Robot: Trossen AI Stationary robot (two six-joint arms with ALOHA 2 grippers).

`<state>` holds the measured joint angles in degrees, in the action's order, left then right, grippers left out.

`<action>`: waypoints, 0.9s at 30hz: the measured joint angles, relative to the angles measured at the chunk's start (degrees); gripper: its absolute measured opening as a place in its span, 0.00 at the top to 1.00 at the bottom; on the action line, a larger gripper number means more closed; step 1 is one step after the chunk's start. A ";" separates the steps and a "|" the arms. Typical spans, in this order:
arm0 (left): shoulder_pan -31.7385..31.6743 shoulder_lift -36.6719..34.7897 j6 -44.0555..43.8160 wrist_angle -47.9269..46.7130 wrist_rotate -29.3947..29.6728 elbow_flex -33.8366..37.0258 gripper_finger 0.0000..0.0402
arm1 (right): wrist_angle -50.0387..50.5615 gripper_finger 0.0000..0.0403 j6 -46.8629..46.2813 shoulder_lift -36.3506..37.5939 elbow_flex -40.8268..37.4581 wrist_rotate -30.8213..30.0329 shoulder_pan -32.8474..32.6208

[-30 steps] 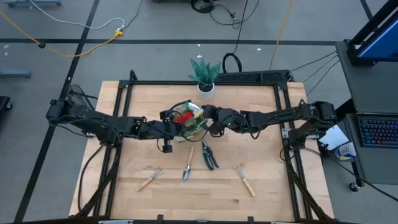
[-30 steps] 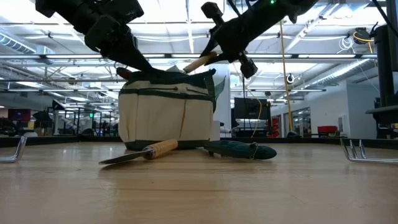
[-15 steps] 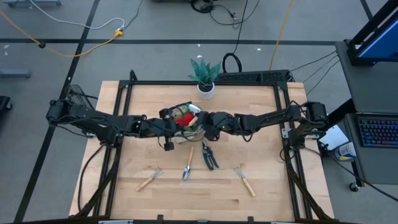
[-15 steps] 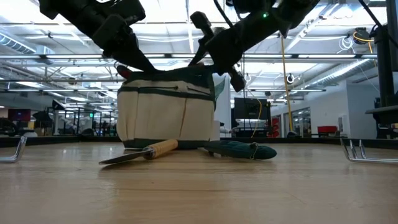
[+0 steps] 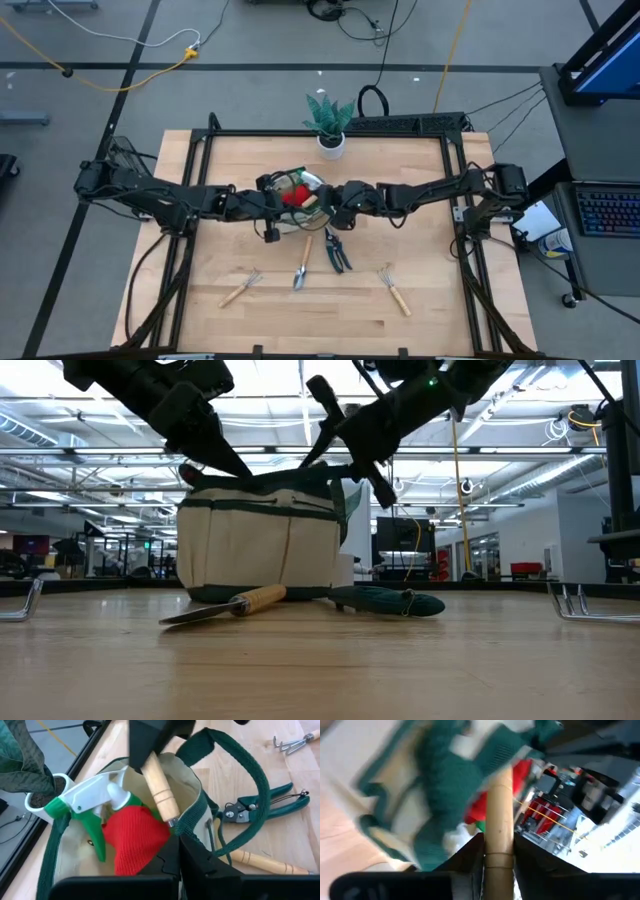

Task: Pick & Place Garden tools in Gardening bag
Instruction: Put the right brown trowel into the brown gardening bag, then adjust the brown gardening bag

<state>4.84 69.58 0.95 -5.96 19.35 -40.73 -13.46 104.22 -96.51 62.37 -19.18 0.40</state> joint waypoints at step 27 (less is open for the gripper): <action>0.00 0.01 -0.25 -0.28 0.17 0.00 0.96 | 0.07 0.57 -15.20 1.08 -0.02 -6.31 0.11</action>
<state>4.84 69.59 0.70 -6.24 19.52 -40.73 -13.39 89.03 -95.44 62.35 -25.49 0.51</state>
